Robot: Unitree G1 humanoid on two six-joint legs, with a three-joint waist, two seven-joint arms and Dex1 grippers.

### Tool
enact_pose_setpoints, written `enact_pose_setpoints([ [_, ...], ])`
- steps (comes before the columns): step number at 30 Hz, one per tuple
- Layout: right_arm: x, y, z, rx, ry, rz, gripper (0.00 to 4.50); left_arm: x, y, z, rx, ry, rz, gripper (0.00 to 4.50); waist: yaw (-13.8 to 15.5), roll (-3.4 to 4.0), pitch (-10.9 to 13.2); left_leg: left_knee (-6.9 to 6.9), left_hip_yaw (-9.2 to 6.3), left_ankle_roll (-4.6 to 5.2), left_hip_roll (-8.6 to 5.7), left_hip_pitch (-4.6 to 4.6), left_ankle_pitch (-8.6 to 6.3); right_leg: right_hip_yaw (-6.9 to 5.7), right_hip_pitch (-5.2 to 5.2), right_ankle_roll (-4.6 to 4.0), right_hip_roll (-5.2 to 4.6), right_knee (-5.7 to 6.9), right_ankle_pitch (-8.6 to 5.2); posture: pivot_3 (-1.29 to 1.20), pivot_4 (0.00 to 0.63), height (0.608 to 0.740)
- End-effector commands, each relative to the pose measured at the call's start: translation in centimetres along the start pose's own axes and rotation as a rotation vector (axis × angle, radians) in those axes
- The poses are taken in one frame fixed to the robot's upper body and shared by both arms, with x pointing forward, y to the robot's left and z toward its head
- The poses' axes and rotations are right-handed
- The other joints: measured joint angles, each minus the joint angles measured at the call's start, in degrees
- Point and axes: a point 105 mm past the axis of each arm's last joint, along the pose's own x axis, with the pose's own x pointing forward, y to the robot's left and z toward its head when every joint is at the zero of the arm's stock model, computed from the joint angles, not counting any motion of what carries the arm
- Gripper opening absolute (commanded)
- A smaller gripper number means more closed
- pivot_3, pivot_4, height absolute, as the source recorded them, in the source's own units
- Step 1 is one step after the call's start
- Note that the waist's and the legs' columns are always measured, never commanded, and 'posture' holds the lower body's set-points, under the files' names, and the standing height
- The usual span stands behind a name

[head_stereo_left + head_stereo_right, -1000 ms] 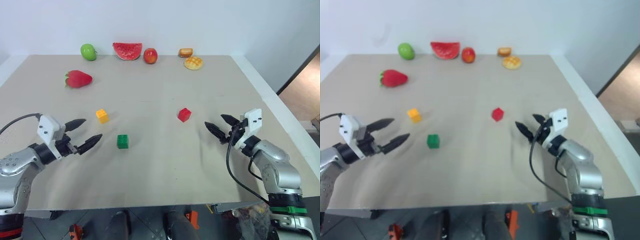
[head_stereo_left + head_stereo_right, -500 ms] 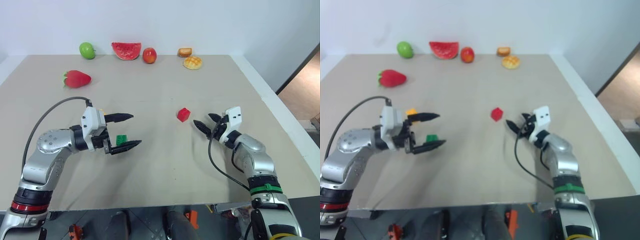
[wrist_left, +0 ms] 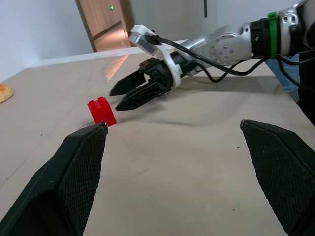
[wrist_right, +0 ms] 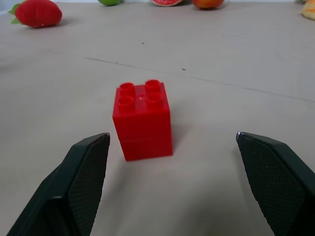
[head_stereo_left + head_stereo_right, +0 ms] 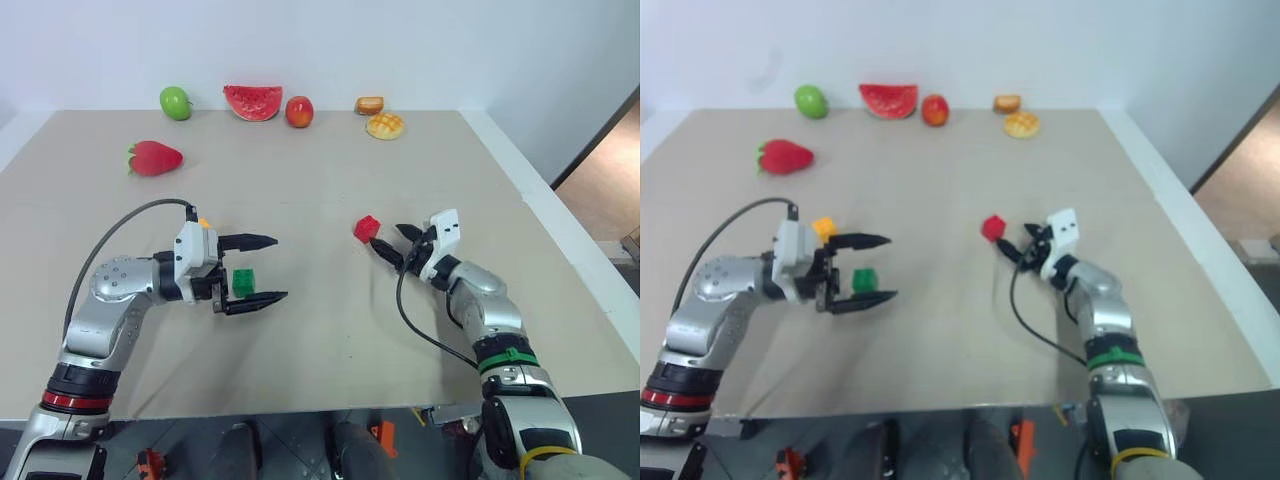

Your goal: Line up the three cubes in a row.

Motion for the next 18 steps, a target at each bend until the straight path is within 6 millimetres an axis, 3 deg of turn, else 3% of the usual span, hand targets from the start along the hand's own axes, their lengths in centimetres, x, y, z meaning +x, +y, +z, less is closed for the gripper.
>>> enact_pose_setpoints([
  [1, 0.7, 0.2, 1.0, -0.027, -0.031, 0.017, 4.27, -0.2, 0.1, 0.1, 0.024, -0.012, 0.010, 4.47, 0.00, 0.00, 0.00, 0.00, 0.00, 0.00, 0.00, 0.00, 0.00, 0.00, 0.00, 0.00, 0.00, 0.01, 0.00, 0.00, 0.150, 0.740],
  [11, 2.5, 0.6, 1.1, -0.040, -0.020, 0.035, 4.27, -0.3, 0.0, -0.8, 0.016, -0.018, 0.031, 4.47, -0.01, 0.00, 0.00, 0.03, 0.01, 0.01, 0.00, 0.10, 0.02, 0.02, -0.01, -0.06, 0.00, 0.28, -0.05, 0.00, 0.150, 0.740],
  [18, 2.5, 0.7, 0.9, -0.047, -0.022, 0.050, 2.07, -0.6, -0.1, -1.3, 0.013, -0.017, 0.051, 4.50, -0.01, 0.00, 0.00, 0.03, 0.01, 0.02, 0.00, 0.12, 0.02, 0.02, -0.01, -0.08, 0.00, 0.33, -0.07, 0.00, 0.150, 0.740],
])
